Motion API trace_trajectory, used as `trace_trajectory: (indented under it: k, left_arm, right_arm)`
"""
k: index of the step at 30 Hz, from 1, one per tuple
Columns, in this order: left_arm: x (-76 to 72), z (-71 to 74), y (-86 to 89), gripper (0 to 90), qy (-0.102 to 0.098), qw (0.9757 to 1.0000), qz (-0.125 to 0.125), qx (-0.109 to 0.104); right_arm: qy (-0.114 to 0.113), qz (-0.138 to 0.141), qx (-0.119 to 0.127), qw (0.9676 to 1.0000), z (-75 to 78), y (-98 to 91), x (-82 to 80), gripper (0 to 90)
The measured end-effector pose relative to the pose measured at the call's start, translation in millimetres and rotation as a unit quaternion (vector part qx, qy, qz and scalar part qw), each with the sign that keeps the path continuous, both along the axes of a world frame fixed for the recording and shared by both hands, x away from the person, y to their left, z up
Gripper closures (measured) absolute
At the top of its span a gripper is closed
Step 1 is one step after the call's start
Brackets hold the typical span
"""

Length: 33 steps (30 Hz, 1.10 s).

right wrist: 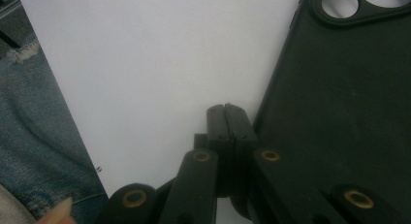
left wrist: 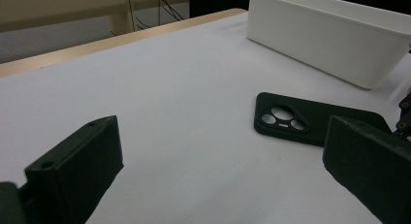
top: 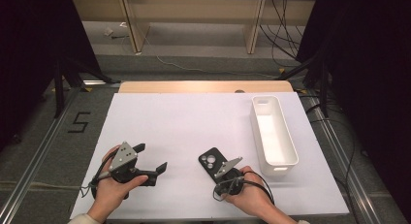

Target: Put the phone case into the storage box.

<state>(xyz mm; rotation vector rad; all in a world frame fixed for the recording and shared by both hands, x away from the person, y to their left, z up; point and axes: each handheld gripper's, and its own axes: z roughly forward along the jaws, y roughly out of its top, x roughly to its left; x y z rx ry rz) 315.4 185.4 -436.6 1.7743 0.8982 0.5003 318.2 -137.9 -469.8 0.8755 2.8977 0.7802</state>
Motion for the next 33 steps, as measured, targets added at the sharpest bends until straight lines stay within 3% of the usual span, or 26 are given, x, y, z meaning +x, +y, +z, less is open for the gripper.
trace_trajectory:
  k: [5,9,17,21,27,33]
  left_arm:
    - [0.1,0.1,-0.2,0.3,0.0,1.0,-0.001,0.0]
    - [0.4,-0.1,-0.5,0.3,0.0,1.0,-0.002,0.0]
    - [0.7,-0.1,-1.0,0.3,-0.001,1.0,-0.003,0.0]
    - [1.1,-0.6,-1.5,0.4,0.0,1.0,-0.003,-0.001]
    - [1.0,-0.2,-0.9,0.3,0.0,1.0,-0.004,0.0]
    - [1.0,-0.2,-1.1,0.3,-0.001,1.0,-0.004,0.0]
  right_arm:
    - [0.004,-0.002,0.0,1.0,1.4,0.3,0.8,90.0]
    - [-0.007,-0.005,0.016,0.9998,9.3,-0.5,3.8,86.8]
    - [-0.053,-0.018,0.025,0.9981,26.3,-0.3,20.5,70.5]
    - [-0.057,-0.026,0.025,0.9977,30.7,-0.5,30.1,63.1]
    - [-0.07,-0.051,0.006,0.9962,32.5,1.5,44.9,42.6]
    - [-0.061,-0.075,-0.03,0.9949,27.6,6.7,52.6,19.1]
